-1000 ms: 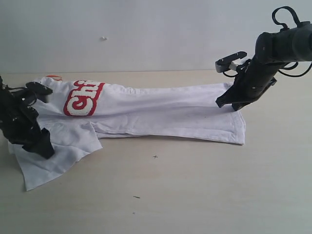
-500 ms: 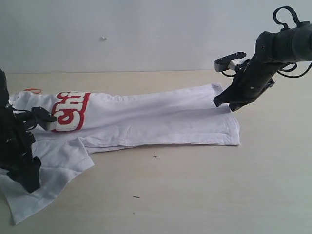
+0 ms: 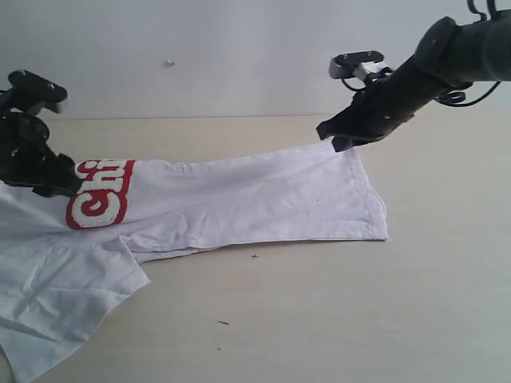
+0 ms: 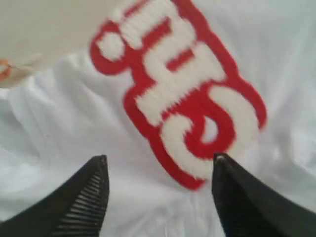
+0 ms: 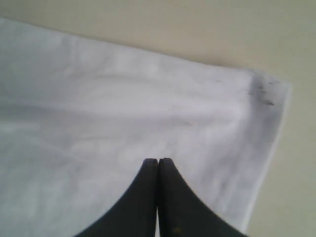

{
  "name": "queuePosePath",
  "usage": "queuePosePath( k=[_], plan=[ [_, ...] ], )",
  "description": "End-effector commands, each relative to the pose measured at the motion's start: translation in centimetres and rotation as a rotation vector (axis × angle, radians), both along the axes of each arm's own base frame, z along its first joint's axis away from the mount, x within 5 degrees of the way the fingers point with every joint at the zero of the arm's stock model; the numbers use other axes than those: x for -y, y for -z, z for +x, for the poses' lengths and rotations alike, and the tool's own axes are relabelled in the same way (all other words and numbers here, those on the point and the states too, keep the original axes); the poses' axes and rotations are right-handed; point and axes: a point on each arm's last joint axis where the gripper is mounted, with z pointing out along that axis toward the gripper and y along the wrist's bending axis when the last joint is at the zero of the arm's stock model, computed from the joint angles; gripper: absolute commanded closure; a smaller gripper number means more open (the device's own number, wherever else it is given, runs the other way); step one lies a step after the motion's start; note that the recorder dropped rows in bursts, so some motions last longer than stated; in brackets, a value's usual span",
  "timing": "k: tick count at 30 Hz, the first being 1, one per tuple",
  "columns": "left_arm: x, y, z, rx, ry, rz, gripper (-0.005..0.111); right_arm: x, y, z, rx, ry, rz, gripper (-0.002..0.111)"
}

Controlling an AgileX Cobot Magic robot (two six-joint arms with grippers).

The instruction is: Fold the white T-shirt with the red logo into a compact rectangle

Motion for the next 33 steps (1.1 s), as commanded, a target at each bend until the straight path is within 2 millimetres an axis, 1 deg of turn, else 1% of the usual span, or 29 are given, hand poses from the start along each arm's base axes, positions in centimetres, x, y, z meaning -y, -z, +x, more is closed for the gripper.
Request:
queuePosePath(
  k=[1,4,6,7,9,13,15,17,19,23,25,27,29,31,33],
  plan=[
    [0.0,3.2,1.3,-0.008,-0.093,-0.043,0.066,-1.5,1.8,0.2,-0.005,-0.047,-0.080,0.108],
    [-0.1,5.9,1.7,-0.060,-0.138,-0.053,0.088,-1.0,3.2,0.5,-0.040,-0.005,-0.130,0.108],
    [-0.9,7.0,2.3,-0.062,-0.239,-0.091,0.102,-0.5,4.0,0.5,-0.070,0.010,-0.186,0.108],
    [-1.4,7.2,2.5,-0.063,-0.278,-0.105,0.106,-0.3,4.4,0.5,-0.083,0.010,-0.209,0.108],
    [-2.2,7.4,3.0,-0.070,-0.327,-0.119,0.107,-0.1,5.3,0.4,-0.108,0.006,-0.243,0.108],
    [-3.3,7.7,3.2,-0.088,-0.353,-0.118,0.107,0.0,7.2,0.2,-0.149,-0.005,-0.259,0.108],
    [-3.9,7.6,3.3,-0.085,-0.370,-0.119,0.107,0.3,7.7,0.1,-0.168,-0.022,-0.296,0.108],
    [-4.6,7.6,3.3,-0.084,-0.392,-0.122,0.107,0.9,7.9,-0.1,-0.193,-0.009,-0.348,0.108],
    [-5.8,7.7,3.3,-0.086,-0.440,-0.132,0.107,1.8,7.9,-0.2,-0.215,0.019,-0.388,0.108],
    [-8.3,8.7,3.3,-0.097,-0.557,-0.158,0.107,3.2,7.9,-0.4,-0.250,0.053,-0.417,0.108],
    [-9.0,9.3,3.2,-0.110,-0.574,-0.155,0.107,3.4,8.0,-0.5,-0.262,0.059,-0.414,0.108],
    [-9.5,9.3,3.2,-0.102,-0.554,-0.140,0.107,3.4,8.0,-0.5,-0.263,0.053,-0.417,0.108],
    [-9.3,8.3,3.5,-0.047,-0.526,-0.134,0.107,3.4,8.0,-0.5,-0.263,0.050,-0.418,0.108],
    [-8.7,6.5,3.9,0.034,-0.510,-0.145,0.107,3.4,8.0,-0.5,-0.261,0.048,-0.418,0.108],
    [-7.7,4.6,4.3,0.119,-0.479,-0.154,0.107,3.4,7.9,-0.5,-0.252,0.044,-0.417,0.108]
  ],
)
